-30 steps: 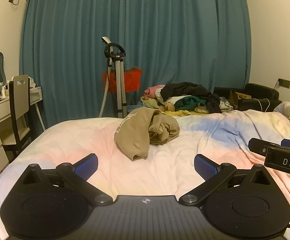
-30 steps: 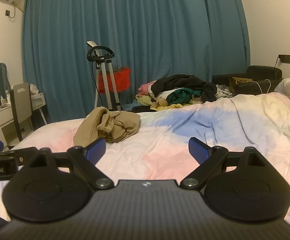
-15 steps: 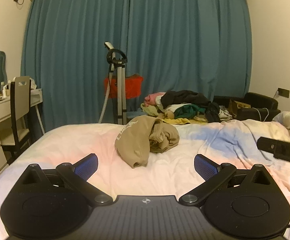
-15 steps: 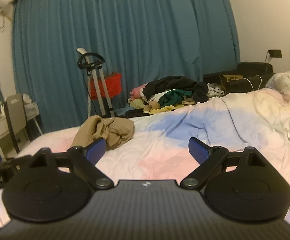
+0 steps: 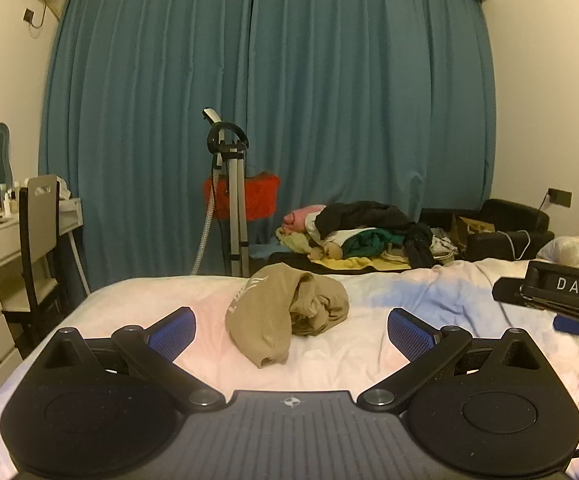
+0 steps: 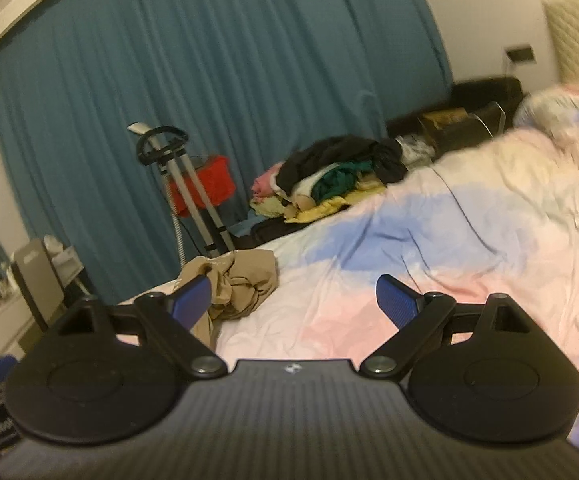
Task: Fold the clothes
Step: 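Move both grippers toward the crumpled beige T-shirt on the bed, then grasp the beige T-shirt with the right gripper and lift it up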
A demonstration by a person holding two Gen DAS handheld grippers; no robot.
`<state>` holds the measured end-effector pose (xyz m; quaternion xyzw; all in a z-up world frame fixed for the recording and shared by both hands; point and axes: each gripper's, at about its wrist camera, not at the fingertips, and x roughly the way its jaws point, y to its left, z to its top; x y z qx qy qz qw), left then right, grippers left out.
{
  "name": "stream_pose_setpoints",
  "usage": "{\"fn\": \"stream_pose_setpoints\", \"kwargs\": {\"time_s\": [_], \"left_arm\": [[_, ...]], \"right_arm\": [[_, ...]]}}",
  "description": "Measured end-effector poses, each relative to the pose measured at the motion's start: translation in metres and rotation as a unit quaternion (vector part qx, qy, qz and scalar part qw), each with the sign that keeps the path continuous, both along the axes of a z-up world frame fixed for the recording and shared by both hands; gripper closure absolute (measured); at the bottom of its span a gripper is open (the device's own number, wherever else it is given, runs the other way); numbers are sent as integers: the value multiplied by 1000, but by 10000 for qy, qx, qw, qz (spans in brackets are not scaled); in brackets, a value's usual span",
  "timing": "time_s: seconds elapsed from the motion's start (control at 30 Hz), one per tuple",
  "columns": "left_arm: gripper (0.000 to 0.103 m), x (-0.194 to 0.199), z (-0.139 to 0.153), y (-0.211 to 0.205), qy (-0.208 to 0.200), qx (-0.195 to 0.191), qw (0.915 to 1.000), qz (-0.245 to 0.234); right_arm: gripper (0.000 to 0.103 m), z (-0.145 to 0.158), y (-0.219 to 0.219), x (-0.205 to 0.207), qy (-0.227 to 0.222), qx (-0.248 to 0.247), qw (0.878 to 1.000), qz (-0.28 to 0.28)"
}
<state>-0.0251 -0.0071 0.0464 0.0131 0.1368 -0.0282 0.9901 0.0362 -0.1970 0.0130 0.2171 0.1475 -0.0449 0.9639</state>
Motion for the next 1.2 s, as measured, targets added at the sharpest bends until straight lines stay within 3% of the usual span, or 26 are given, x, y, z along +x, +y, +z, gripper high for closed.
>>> {"fn": "stream_pose_setpoints", "kwargs": {"time_s": [0.2,0.47,0.5,0.53,0.67,0.87,0.97,1.03,1.07,1.1,1.2], "left_arm": [[0,3,7,8,-232,258,9992,210],[0,31,-17,57,125,47,9984,545],[0,36,-22,64,202,42,9982,570],[0,43,-27,72,284,-21,9977,613],[0,70,-48,101,705,-597,9939,608],[0,114,-71,108,988,-848,9897,590],[0,130,-84,114,1045,-964,9881,585],[1,140,-94,114,1116,-984,9869,631],[2,147,-98,113,1208,-1057,9850,630],[3,153,-101,115,1279,-1160,9832,596],[5,156,-105,117,1373,-1346,9805,413]], "right_arm": [[12,-7,10,20,205,54,9998,-70],[13,-62,52,100,653,-806,9908,864],[21,-71,58,111,722,-927,9881,993],[28,-81,65,123,788,-1097,9846,1113],[29,-108,87,172,785,-1610,9741,1380],[29,-120,107,254,464,-1492,9741,1635],[42,-114,122,284,207,-1480,9752,1633],[70,-107,124,294,137,-1426,9762,1629],[73,-101,122,290,63,-1419,9760,1650],[83,-95,120,286,-11,-1411,9758,1671],[88,-77,114,274,-234,-1387,9748,1732]]}}
